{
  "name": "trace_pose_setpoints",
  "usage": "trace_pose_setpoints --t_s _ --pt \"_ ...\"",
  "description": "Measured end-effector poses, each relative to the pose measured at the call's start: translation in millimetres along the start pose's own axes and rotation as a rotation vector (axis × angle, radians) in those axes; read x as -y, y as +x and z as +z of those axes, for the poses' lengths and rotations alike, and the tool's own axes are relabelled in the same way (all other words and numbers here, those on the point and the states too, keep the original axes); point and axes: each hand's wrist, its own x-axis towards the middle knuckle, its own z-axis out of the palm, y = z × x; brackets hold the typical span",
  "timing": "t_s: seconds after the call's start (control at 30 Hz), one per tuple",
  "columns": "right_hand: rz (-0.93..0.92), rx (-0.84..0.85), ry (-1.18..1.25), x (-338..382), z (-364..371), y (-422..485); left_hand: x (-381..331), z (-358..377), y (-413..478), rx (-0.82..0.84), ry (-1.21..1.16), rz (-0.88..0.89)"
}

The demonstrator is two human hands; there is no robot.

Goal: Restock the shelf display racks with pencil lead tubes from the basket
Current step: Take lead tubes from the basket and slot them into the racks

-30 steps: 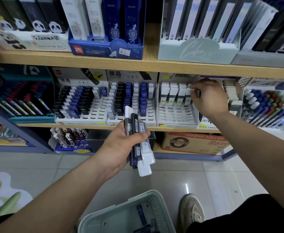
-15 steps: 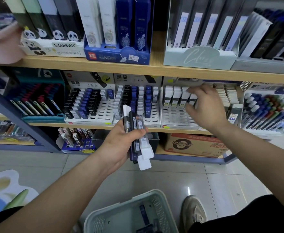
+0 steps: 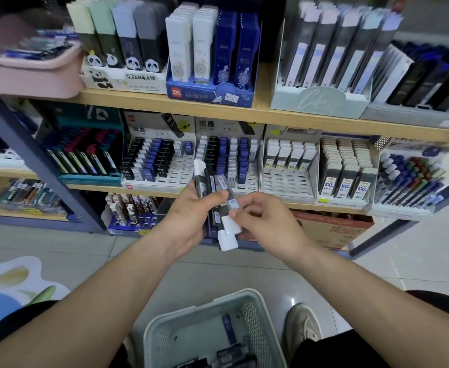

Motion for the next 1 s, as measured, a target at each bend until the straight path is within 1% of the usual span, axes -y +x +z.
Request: trace_pose_setpoints --t_s 0.13,0.33,0.53,0.6,0.73,1.0 --pt "0.038 0.008 0.118 5.3 4.5 1.6 -2.6 -5.7 -3.7 -0.028 0.033 0.02" --pt "-0.064 -0.041 0.082 6.2 -0.4 9.9 -2.2 -11.3 -5.5 -0.05 0.084 0.037" --pt "-0.107 -0.091 0.18 6.2 -15.8 21.8 -5.7 -21.7 2.4 -0.102 0.045 0.025" --pt "-0.124 -0.114 0.216 7.0 -20.1 24.3 -4.8 -22.8 3.3 -0.094 0.07 0.033" --pt "-0.17 -0.182 0.193 4.8 -27.8 31.8 0.3 -20.3 3.3 -0.054 0.1 0.012" --pt "-0.175 -0.19 0.19 4.4 -31.5 39.6 14.5 -22.1 9.6 -0.058 0.2 0.024"
